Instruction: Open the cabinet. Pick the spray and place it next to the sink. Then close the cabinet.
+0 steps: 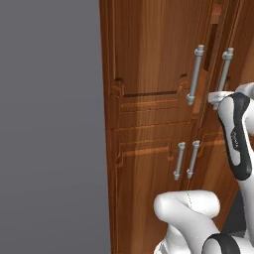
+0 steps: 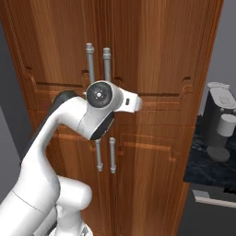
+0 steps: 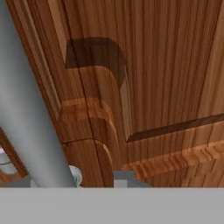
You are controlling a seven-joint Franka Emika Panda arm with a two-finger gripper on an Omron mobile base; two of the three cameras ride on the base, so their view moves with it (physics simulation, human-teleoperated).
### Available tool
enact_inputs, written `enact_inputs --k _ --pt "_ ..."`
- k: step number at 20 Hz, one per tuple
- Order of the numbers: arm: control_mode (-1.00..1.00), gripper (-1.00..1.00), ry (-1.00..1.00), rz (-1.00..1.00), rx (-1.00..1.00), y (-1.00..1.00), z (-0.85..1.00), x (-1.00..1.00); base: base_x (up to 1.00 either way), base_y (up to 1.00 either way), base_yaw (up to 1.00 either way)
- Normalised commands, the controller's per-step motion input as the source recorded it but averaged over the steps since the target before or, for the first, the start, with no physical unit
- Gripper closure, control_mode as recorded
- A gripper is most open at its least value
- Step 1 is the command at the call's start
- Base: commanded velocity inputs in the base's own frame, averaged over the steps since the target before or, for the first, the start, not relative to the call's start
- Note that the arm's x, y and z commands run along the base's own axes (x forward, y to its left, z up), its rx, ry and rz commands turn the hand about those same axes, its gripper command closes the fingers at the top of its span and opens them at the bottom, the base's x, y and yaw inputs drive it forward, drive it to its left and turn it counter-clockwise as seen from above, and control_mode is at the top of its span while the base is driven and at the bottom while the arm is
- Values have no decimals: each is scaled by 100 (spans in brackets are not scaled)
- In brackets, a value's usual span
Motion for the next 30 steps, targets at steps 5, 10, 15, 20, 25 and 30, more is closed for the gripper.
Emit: enact_inputs --k 5,10,15,20,25,30 --pt "-100 100 2 -6 -13 -100 0 -100 0 0 0" --pt "-100 100 1 -8 -12 -100 0 -100 0 0 0" --pt "-100 100 2 -7 -16 -96 0 -98 0 0 0" --pt "-100 -100 1 -1 -22 -22 -1 -79 0 0 0" --pt "-100 -100 0 0 -51 78 -9 -87 0 0 0" --pt "-100 -100 19 0 -83 100 -33 -4 0 0 0"
